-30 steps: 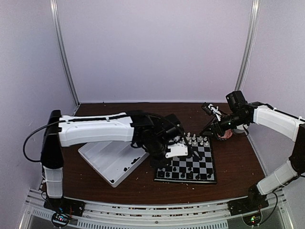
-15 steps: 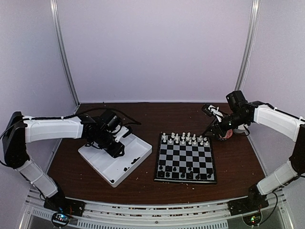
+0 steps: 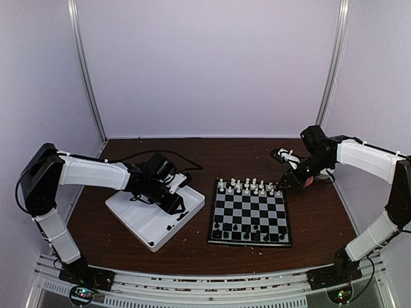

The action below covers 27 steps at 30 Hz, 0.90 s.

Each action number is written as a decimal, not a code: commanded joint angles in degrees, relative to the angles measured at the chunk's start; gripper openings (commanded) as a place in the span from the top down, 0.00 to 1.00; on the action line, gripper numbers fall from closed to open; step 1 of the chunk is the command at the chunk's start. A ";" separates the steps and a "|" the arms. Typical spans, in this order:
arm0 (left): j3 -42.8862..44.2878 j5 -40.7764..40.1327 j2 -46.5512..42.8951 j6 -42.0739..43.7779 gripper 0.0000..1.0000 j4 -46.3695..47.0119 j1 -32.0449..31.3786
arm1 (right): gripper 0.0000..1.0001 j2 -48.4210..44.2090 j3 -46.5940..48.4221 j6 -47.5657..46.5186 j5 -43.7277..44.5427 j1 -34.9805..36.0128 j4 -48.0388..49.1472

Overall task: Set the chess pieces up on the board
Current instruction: Pick up the chess pile from the storage box.

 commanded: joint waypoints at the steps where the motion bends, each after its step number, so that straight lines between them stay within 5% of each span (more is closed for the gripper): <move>1: 1.24 2.26 2.87 0.40 0.71 2.18 -0.02 | 0.53 -0.13 0.35 0.25 1.28 -0.29 -0.28; 11: 3.05 3.29 4.73 3.46 0.70 -1.54 -0.85 | 0.53 0.10 -0.24 0.42 0.82 -0.22 0.40; 27: 7.97 -7.14 7.50 8.18 0.68 -12.56 -3.52 | 0.53 0.62 0.08 0.80 -1.19 -0.16 0.54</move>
